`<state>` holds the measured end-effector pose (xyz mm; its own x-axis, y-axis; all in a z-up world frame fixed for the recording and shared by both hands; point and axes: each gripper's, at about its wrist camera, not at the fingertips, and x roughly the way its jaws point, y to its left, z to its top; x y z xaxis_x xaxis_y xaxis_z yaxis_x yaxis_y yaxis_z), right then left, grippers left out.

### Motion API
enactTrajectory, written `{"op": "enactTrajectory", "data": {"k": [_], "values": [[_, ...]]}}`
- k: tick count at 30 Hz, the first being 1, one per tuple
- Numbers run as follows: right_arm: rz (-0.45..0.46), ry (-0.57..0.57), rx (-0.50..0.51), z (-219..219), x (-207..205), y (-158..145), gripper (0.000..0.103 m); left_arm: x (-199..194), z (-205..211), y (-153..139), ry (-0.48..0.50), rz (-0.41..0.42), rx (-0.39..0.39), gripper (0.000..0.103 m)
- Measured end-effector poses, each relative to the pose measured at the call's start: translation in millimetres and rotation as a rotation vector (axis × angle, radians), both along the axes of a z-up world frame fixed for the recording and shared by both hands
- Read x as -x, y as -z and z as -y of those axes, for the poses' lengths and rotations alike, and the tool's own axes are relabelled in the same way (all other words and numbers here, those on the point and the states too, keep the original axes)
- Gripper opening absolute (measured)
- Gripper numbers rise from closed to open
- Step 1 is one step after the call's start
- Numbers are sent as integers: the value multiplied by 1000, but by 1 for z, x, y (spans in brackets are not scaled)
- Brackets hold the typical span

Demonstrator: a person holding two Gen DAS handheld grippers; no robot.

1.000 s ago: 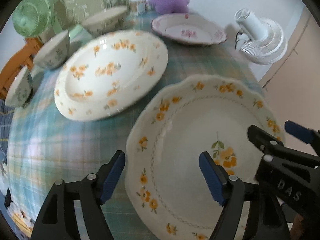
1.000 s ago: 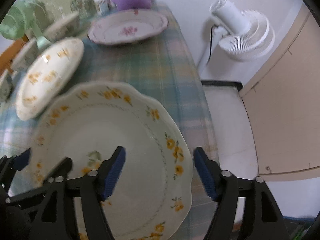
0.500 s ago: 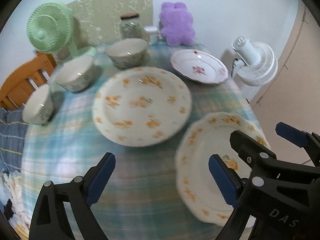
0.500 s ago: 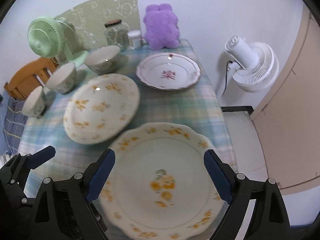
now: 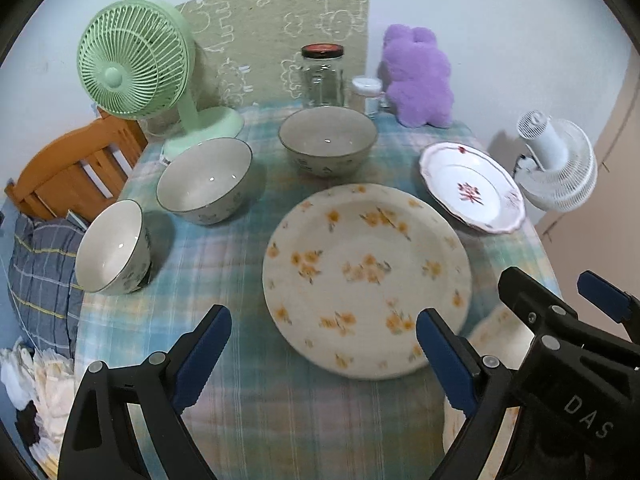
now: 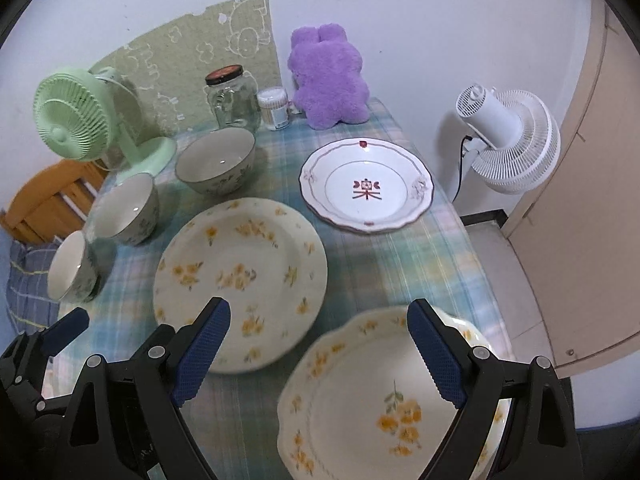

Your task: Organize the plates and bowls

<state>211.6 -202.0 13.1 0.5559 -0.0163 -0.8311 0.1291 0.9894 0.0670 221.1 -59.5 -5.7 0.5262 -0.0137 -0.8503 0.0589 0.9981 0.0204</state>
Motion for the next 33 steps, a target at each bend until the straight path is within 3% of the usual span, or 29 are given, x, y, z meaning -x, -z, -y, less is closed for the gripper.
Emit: {"op": "enactTrajectory", "data": {"k": [15,28,33], "values": [[-129,-111,-3,-9,-90,66,83,-68,-6,65,-109,-110,-61,91],[-216,-110,-26,-14,-122,108,80,-88,-14,100,-142,-181,-51,84],[-232,-120,-46,-16,-127,116,78,-86,-17,101,-128,-158,-18,82]]}}
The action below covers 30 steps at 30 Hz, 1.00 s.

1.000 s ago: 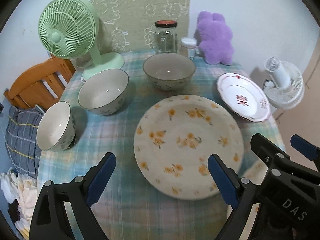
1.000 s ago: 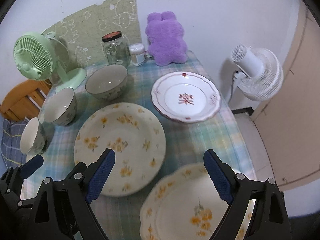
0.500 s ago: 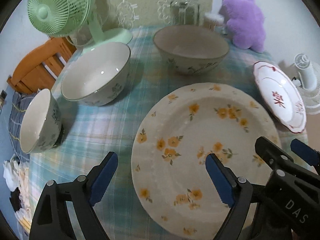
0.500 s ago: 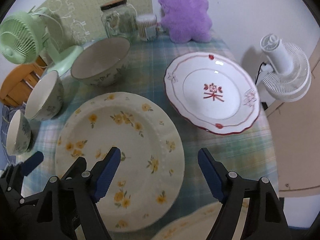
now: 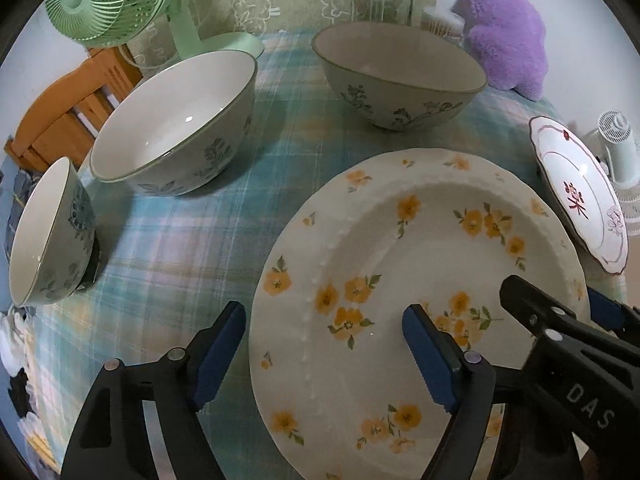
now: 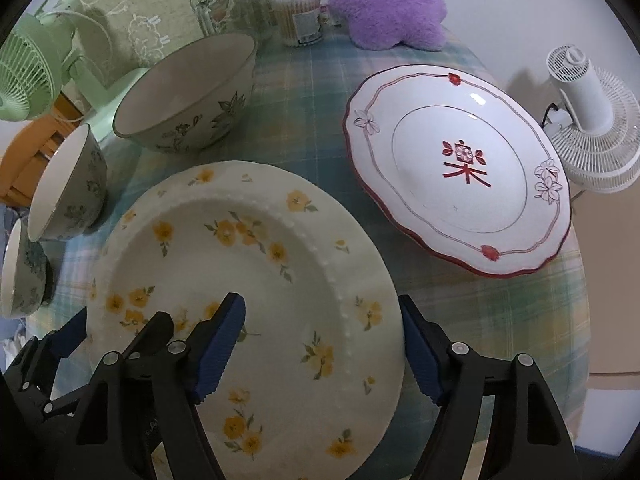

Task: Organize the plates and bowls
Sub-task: 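Grasp the rim of the beaded-rim yellow-flower plate with the right gripper, then lift the beaded-rim plate and carry it toward the scalloped plate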

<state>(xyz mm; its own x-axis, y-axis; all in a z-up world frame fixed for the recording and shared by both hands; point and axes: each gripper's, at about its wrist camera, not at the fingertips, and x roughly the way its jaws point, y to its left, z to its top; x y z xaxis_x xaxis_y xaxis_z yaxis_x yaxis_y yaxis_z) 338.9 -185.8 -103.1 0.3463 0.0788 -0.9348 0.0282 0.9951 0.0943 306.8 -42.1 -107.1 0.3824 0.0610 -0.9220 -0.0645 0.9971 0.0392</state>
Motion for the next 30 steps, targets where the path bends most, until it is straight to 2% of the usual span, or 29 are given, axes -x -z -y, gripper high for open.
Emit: {"op": "enactTrajectory", "data": {"k": [4,9,12,14,17,24,30], "values": [[-11,-8,-4,0,-3,4,77,-3,1,2,31,-27,52,82],[-28,-43,-29,4,-5,5,73,-4,0,2,51,-40,55,82],[-30,-60,-25,7,-5,4,66,-6,-1,3,60,-42,63,82],[-28,-62,-11,10,-6,5,57,-9,-5,3,49,-42,79,80],[-21,-70,-2,9,-5,5,57,-17,-10,4,24,-46,97,80],[-6,-59,11,5,-3,4,58,-16,-8,3,22,-38,85,78],[-29,-72,-4,6,4,4,58,2,-4,2,62,-36,65,78]]}}
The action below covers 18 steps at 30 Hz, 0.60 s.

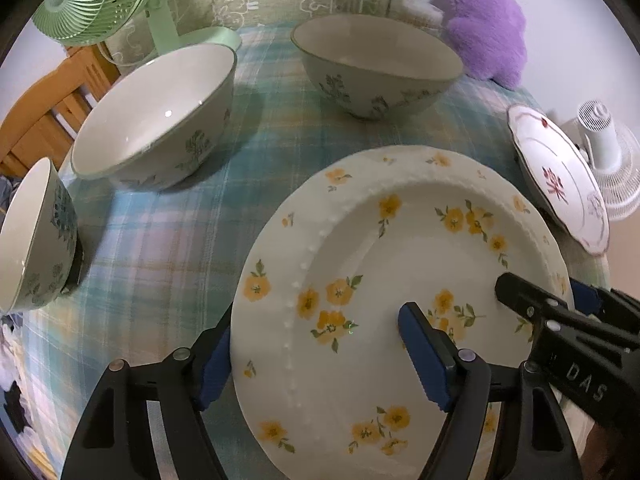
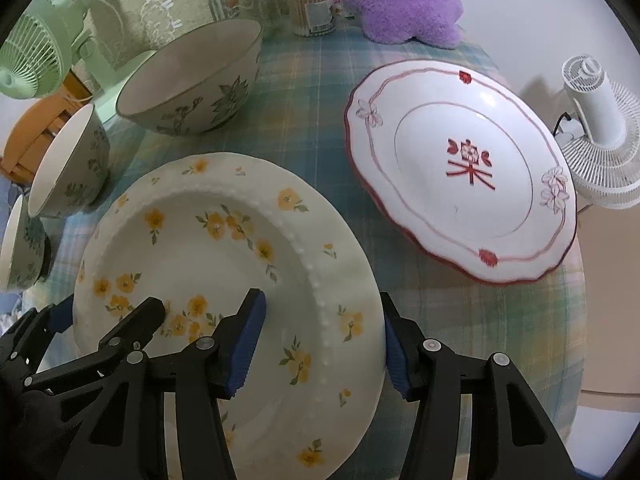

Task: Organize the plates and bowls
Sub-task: 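Lift the beaded-rim plate and carry it toward the scalloped plate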

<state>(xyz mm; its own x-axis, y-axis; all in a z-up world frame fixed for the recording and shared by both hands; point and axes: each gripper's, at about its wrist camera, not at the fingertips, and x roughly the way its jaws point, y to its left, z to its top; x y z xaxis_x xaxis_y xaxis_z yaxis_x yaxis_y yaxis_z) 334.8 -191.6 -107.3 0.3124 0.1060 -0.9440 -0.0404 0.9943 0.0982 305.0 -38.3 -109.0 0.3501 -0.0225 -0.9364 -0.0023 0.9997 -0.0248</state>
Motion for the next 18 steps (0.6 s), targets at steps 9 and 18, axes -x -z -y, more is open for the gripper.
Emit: {"op": "enactTrajectory", "data": {"k": [9,18], "values": [[-21,-7,-1,-6,16,-1,58,14,-8,-1,-33,-23,8,78],[-10,-12,5,-23,20,-6,59,14,-20,-13,-52,11,-20,76]]}}
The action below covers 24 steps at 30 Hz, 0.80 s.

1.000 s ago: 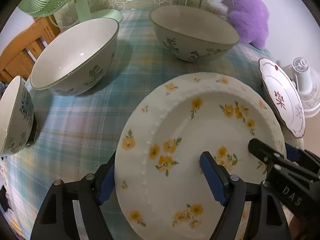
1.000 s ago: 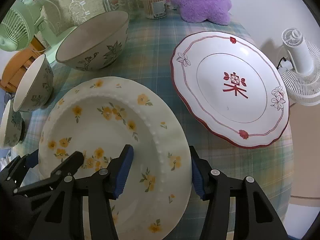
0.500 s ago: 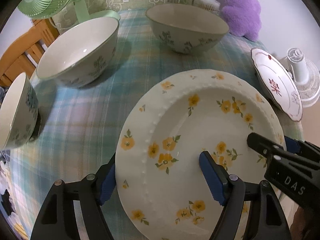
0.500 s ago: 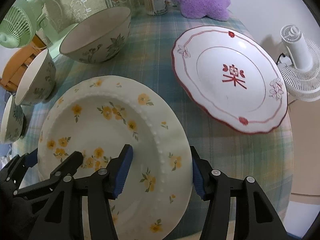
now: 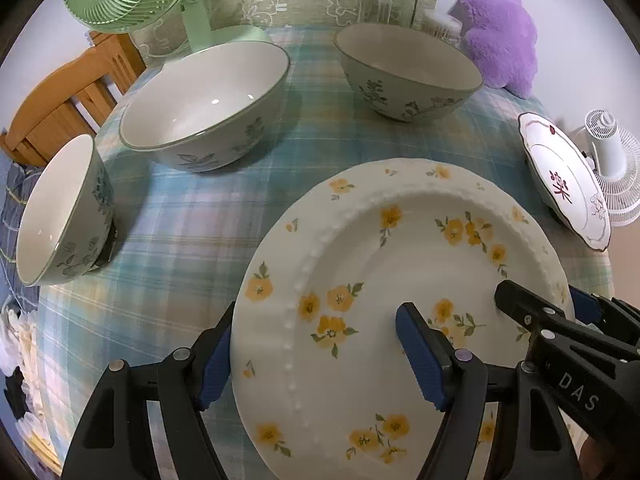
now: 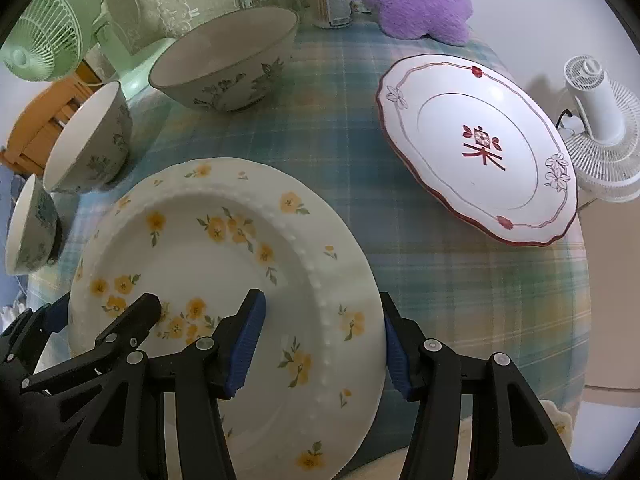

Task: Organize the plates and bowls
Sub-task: 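Lift the beaded-rim plate and carry it toward the scalloped plate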

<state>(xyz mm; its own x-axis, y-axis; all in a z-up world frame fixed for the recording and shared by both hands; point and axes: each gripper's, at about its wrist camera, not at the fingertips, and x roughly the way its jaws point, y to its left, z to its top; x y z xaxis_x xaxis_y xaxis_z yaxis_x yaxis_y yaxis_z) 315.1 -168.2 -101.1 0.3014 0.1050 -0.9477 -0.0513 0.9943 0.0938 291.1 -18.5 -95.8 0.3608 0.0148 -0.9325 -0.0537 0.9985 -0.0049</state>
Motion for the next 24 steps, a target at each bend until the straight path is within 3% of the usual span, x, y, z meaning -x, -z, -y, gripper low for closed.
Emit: {"op": "enactTrajectory", "data": {"k": [14,24], "values": [[44,1,2,-13,15,-35,59,21,-13,-34,2,58,6,76],[85,52,12,-14,52,-66,59,48,-15,-61,44,111,26,76]]}}
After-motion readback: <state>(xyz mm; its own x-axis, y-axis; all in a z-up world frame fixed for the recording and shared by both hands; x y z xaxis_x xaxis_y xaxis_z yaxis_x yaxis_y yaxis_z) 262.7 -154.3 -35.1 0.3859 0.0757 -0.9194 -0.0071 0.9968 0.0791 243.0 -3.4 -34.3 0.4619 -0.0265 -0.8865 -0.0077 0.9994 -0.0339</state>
